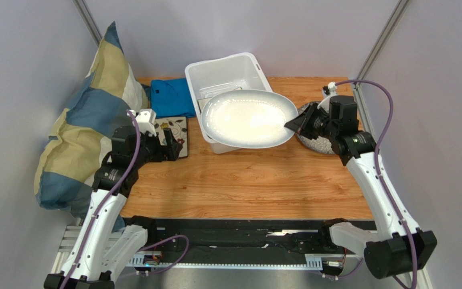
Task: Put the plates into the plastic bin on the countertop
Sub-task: Pick up the plate at the center of the board, then place the plate in the plastic bin.
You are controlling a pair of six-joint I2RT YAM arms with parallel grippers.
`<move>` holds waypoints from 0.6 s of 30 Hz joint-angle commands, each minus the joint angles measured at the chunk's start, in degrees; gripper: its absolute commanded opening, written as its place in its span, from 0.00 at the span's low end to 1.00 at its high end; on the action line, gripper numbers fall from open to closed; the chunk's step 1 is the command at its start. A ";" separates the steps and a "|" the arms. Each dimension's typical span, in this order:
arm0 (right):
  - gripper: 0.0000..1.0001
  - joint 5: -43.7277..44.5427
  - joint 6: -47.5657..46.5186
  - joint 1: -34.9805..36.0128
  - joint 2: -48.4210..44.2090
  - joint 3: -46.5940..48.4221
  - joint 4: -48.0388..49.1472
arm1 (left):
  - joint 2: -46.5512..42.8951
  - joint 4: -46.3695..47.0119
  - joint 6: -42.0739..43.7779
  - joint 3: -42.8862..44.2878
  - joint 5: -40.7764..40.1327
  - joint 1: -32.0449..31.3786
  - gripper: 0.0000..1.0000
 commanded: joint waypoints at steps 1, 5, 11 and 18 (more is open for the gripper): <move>0.00 3.97 9.16 -0.10 3.62 3.30 25.08 | 0.20 1.67 0.32 -0.27 0.09 0.38 0.96; 0.00 10.75 14.26 0.33 8.55 3.83 33.07 | 0.55 1.67 0.23 -0.19 0.44 0.38 0.96; 0.00 18.40 16.64 5.42 20.58 11.37 36.52 | 1.25 1.85 0.14 -0.18 0.96 0.38 0.96; 0.00 27.54 18.22 8.60 32.54 19.55 37.30 | 1.43 1.85 0.06 -0.18 1.05 0.38 0.96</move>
